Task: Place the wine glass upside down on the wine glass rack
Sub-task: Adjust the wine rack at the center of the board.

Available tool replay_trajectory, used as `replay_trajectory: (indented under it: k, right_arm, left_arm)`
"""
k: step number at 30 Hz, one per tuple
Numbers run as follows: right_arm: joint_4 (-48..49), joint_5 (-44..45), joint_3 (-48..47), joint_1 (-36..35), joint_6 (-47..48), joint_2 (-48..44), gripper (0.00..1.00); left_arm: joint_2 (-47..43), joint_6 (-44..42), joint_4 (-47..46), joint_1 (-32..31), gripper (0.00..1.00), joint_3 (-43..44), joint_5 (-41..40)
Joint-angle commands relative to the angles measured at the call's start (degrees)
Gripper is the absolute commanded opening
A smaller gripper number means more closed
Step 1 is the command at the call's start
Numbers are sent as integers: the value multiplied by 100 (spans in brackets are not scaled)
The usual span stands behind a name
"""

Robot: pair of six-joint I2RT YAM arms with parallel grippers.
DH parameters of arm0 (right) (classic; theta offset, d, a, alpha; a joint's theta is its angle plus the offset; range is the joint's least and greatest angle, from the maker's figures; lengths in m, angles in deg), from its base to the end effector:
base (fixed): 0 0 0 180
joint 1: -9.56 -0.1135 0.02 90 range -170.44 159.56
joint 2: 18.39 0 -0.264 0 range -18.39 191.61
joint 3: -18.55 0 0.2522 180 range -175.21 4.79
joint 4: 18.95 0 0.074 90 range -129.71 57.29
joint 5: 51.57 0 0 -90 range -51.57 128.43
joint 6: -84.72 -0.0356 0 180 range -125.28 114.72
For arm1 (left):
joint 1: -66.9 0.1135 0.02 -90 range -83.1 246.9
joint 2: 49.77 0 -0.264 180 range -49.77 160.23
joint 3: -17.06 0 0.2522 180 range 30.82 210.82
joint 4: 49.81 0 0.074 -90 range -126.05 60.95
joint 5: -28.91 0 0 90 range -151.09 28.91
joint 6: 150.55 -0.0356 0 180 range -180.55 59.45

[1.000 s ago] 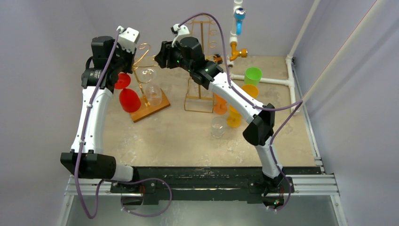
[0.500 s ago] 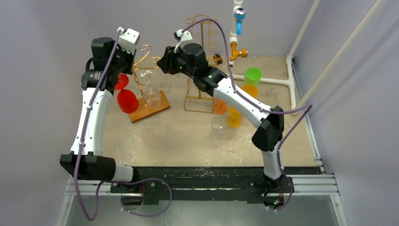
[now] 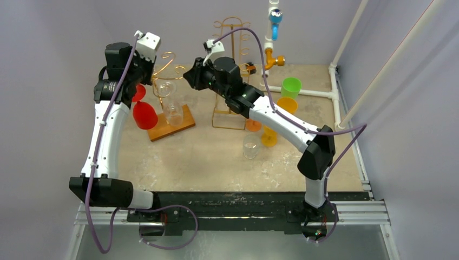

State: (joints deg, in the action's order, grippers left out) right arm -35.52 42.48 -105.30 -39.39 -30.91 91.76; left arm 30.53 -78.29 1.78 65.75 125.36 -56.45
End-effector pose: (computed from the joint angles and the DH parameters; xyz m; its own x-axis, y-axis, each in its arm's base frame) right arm 0.3075 0.3493 0.4156 -0.3350 0.2723 -0.9020 -0.6222 0.6549 0.4288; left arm 0.2984 -0.0089 0.4483 -0.3524 0.3108 -0.8827 0.2116 0.9453 0.2484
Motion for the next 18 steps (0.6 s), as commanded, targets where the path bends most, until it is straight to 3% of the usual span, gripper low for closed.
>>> replay_trajectory:
  k: [1,9,18]
  right_arm:
    - [88,-256,342,-326,-54,-396,20]
    - [253,-242,783,-501,-183,-612,18]
    - [36,27,910,-358,17,-1035,31]
  left_arm:
    - [112,-69,49,115,7,-1,-349]
    - [-215,-125,175,115,5,-180,-264]
    - [-612,-474,219,115,4,-401,-447]
